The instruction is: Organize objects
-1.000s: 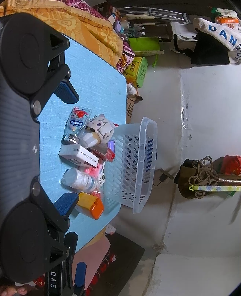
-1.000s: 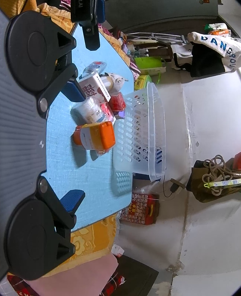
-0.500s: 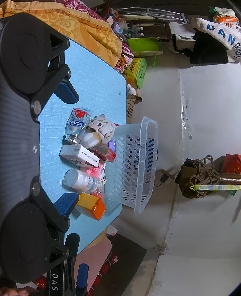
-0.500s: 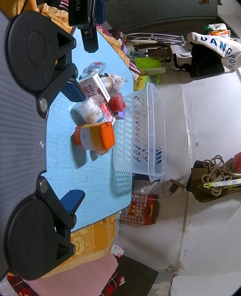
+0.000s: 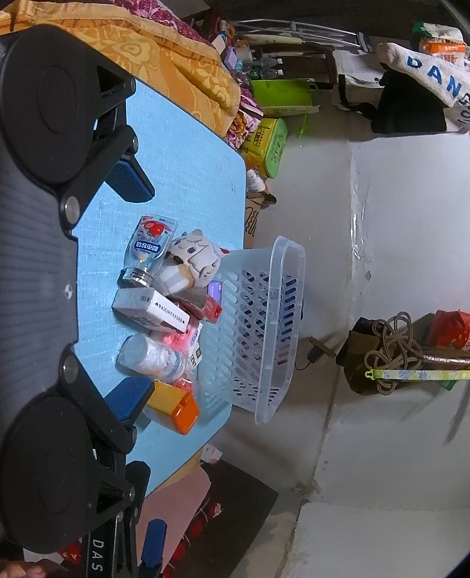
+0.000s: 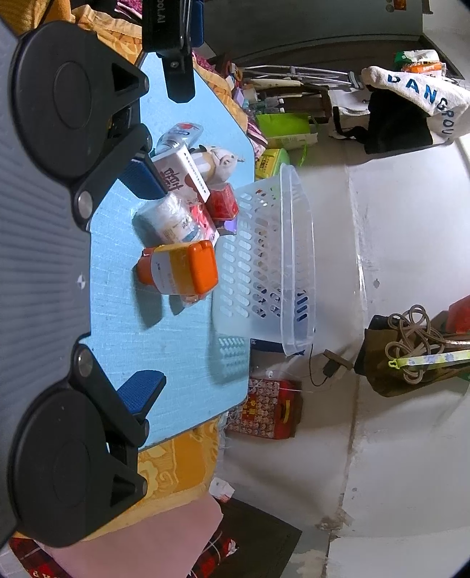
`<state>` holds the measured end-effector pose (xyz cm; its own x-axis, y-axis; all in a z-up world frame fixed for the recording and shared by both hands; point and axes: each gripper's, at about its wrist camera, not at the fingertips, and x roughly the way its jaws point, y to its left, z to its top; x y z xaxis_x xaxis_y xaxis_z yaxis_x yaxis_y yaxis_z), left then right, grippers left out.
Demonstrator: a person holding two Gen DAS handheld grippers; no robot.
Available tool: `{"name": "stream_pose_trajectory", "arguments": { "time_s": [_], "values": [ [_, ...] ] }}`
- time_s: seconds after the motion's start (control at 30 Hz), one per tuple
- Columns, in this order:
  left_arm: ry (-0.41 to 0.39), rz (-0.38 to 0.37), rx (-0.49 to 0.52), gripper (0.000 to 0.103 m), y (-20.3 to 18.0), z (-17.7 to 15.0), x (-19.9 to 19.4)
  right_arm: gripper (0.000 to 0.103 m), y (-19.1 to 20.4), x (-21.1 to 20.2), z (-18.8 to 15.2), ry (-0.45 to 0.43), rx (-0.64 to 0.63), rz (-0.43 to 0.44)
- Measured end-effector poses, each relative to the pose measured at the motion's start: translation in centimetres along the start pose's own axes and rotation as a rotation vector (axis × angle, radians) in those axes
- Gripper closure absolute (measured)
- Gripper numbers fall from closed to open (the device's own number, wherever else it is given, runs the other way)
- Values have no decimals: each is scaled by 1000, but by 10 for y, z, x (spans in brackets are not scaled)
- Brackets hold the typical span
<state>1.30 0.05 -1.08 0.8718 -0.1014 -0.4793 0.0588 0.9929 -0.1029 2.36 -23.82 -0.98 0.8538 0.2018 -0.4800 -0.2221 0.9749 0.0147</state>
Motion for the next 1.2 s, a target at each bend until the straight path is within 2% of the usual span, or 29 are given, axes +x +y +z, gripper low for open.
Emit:
{"name": "stream_pose_trajectory", "arguments": {
  "time_s": [0.37, 0.57, 0.67, 0.73, 0.77, 0.8, 0.9, 0.97, 1.07, 1.13, 1.2],
  "values": [
    [-15, 11, 44, 0, -12, 4, 1, 0, -1, -4, 1, 10, 30, 40],
    [-39, -6, -15, 0, -1, 12, 1, 0, 3, -10, 3, 21, 43, 73],
    [-6, -8, -2, 0, 1, 13, 8, 0, 4, -20, 7, -26, 84, 144],
    [-2, -4, 23, 0, 2, 15, 9, 0, 3, -31, 9, -90, 105, 261],
    [0, 1, 42, 0, 2, 17, 9, 0, 4, -34, 13, -115, 95, 292],
    [-4, 0, 58, 0, 3, 19, 9, 0, 7, -36, 18, -133, 70, 292],
    [-29, 52, 95, 0, 12, 32, 10, 0, 16, -30, 39, -125, -62, 187],
    [-36, 70, 102, 0, 23, 42, 16, 0, 17, -18, 47, -130, -93, 136],
    [34, 47, 76, 0, 46, 48, 39, 0, 11, 14, 51, -26, -111, 108],
    [80, -3, 64, 0, 57, 41, 57, 0, 1, 37, 45, 27, -83, 88],
    [141, -16, 53, 7, 64, 31, 73, 0, -7, 53, 36, 55, -49, 92]
  ]
}}
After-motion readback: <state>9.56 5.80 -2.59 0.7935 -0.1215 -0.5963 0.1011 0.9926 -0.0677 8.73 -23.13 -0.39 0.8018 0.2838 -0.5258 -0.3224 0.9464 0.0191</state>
